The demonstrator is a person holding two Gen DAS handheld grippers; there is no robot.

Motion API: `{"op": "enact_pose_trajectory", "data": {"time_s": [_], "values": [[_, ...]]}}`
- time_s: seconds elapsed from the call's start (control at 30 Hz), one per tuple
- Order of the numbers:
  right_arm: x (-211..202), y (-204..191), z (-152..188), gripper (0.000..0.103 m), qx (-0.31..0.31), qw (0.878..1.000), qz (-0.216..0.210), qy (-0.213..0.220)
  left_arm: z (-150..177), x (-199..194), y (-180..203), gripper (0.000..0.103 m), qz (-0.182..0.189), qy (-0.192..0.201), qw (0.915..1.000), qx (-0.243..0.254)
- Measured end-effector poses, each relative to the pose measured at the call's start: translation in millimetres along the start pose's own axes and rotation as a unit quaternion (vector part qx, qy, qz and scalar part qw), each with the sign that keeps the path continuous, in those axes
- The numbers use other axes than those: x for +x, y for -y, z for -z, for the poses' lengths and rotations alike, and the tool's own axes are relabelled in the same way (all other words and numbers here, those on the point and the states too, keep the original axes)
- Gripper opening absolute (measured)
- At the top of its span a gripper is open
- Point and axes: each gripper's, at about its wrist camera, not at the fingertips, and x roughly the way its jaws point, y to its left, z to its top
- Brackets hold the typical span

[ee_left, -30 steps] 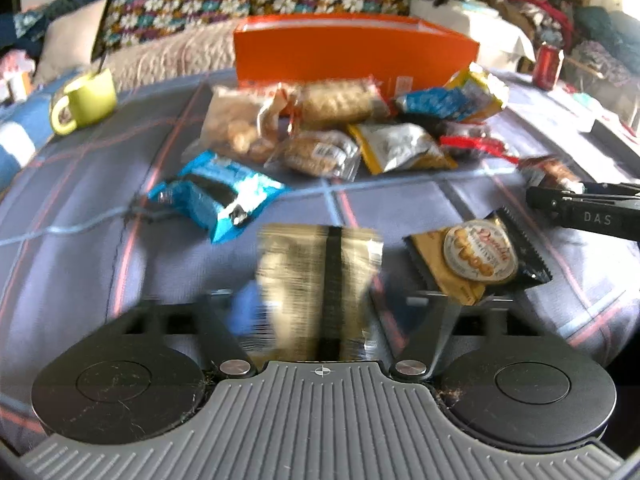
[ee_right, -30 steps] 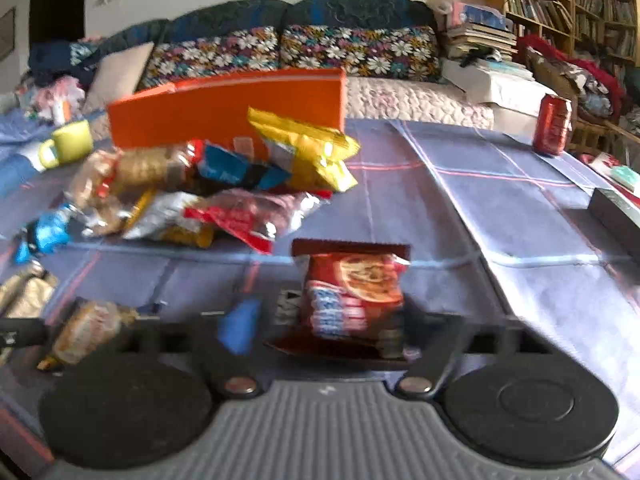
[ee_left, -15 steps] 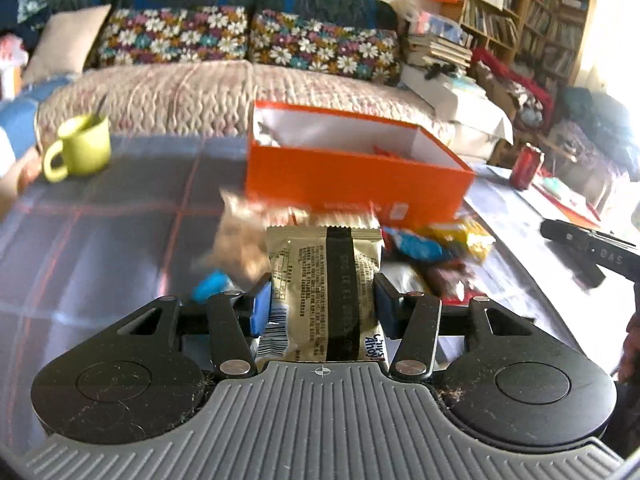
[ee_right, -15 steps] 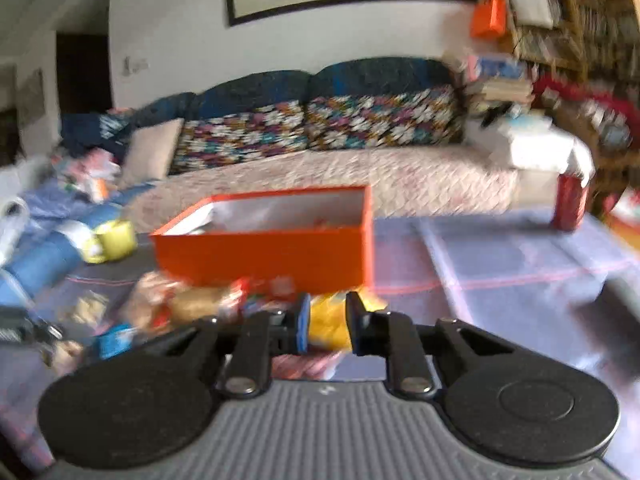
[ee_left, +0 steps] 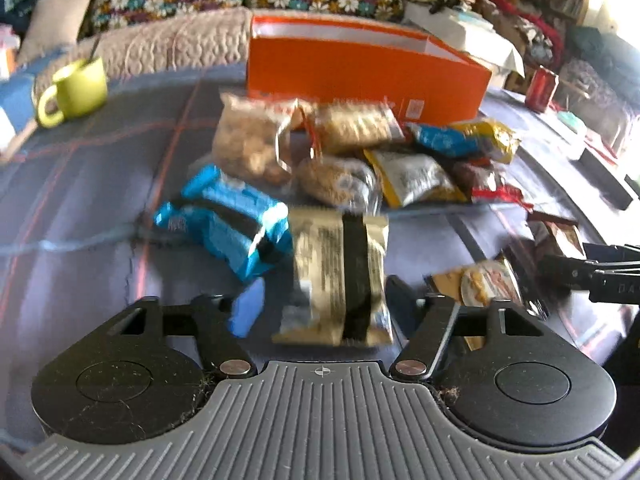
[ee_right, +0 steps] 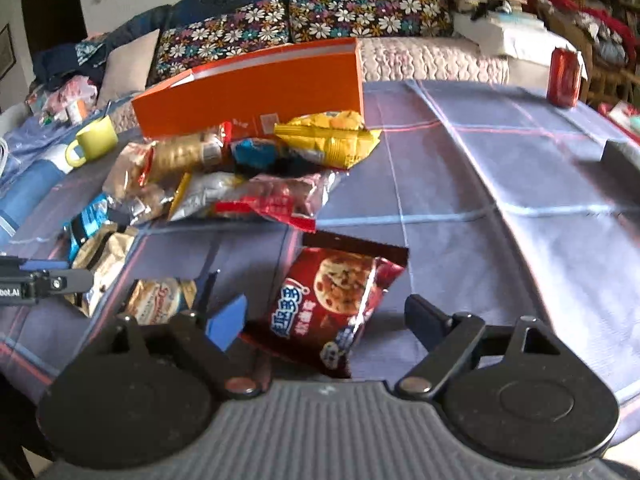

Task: Organize snacks

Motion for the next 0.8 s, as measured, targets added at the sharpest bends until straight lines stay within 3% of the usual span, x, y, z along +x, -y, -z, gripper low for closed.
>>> {"op": "enact_pose_trajectory", "data": {"time_s": [0.07,0.17,0.2,0.23,0.27,0.4,0.5,0.67,0.8], "values": [[3,-3,-2,0.078,-0.003,1.0,0.002,0.004,-2,5,2,0.049,-0.001,-0.002,1.0,0.009],[5,-8,0,0.075,-0.019,1.0,0.01,0.011,1,22,6,0.047,-0.01,-0.023,0.9994,0.024],[5,-11,1,0.072,-0.032,0.999,0.016,0.013,5,23,11,0.045,-0.026,-0.012,0.9988,0.04],[3,-13,4,0.062,-0.046,0.999,0.024,0.016,7,22,15,0.034,-0.029,-0.006,0.9983,0.05],[0,-14,7,0.052,-0.06,0.997,0.034,0.021,7,19,15,0.014,-0.015,-0.006,0.9988,0.046],[-7,-3,5,0.051,-0.05,0.998,0.027,0.017,1,10,10,0.014,-0.002,-0.005,0.9996,0.028],[-25,6,-5,0.051,-0.019,0.999,0.002,0.039,-10,-10,3,0.014,0.013,0.016,0.9997,0.011],[-46,8,-61,0.051,-0.011,0.992,-0.045,0.113,-59,-27,-9,0.014,0.04,0.065,0.997,-0.013],[-26,-2,-128,0.051,-0.045,0.983,-0.059,0.165,-124,-18,-12,0.014,0.026,0.113,0.9932,-0.004]]}}
